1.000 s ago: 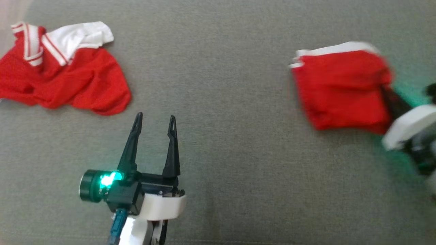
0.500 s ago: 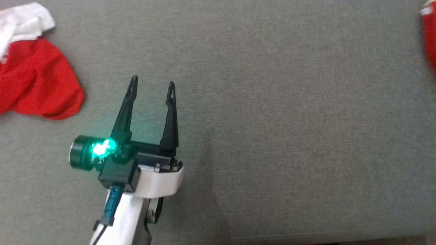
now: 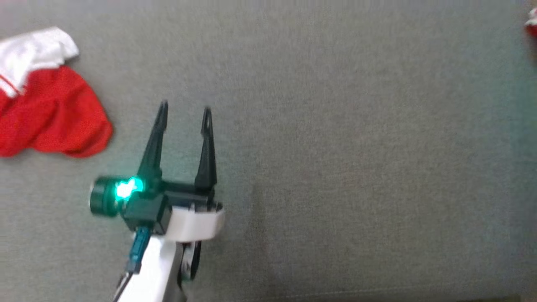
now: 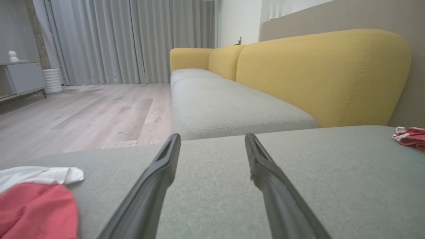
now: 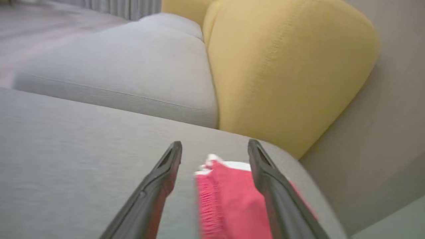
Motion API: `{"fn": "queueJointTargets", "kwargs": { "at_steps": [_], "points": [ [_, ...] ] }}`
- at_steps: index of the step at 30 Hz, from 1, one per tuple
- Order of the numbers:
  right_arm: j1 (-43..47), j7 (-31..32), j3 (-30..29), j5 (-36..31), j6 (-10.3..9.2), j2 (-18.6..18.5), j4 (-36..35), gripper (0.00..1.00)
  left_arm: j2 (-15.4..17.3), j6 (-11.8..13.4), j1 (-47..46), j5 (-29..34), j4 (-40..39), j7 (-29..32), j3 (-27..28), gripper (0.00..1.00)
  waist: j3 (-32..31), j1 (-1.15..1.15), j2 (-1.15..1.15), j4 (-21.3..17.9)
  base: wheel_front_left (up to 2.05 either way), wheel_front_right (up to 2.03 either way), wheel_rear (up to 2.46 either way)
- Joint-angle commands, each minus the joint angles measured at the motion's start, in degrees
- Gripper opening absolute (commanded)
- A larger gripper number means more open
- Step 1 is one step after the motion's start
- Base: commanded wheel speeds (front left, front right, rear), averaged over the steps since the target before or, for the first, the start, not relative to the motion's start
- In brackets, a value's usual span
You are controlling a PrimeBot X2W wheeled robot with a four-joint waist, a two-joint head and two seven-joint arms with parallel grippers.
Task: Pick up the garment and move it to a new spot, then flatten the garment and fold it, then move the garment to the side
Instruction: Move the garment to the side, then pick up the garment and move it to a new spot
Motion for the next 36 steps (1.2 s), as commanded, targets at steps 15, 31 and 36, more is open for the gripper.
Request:
{"fn": "queueJointTargets", "kwargs": {
  "at_steps": [15, 31, 36],
  "points": [
    [35.87, -1.57, 2.32, -3.39, -0.04, 28.67, -21.85, 1.00, 0.02, 2.12, 13.51, -3.34, 5.02, -0.24, 3.97, 1.00, -26.05, 0.00, 0.00, 6.52, 0.00, 0.00, 0.00],
    [46.92, -1.57, -1.11, -1.64, -0.04, 30.78, -28.73, 1.00, 0.02, -1.77, 21.69, -0.94, 5.70, -0.24, 7.36, 1.00, -30.84, 0.00, 0.00, 6.31, 0.00, 0.00, 0.00],
    [47.51, -1.57, -1.22, -2.33, -0.04, 30.78, -29.02, 1.00, 0.02, -2.15, 21.78, -0.84, 6.34, -0.24, 7.25, 1.00, -30.86, 0.00, 0.00, 6.09, 0.00, 0.00, 0.00]
  ]
}}
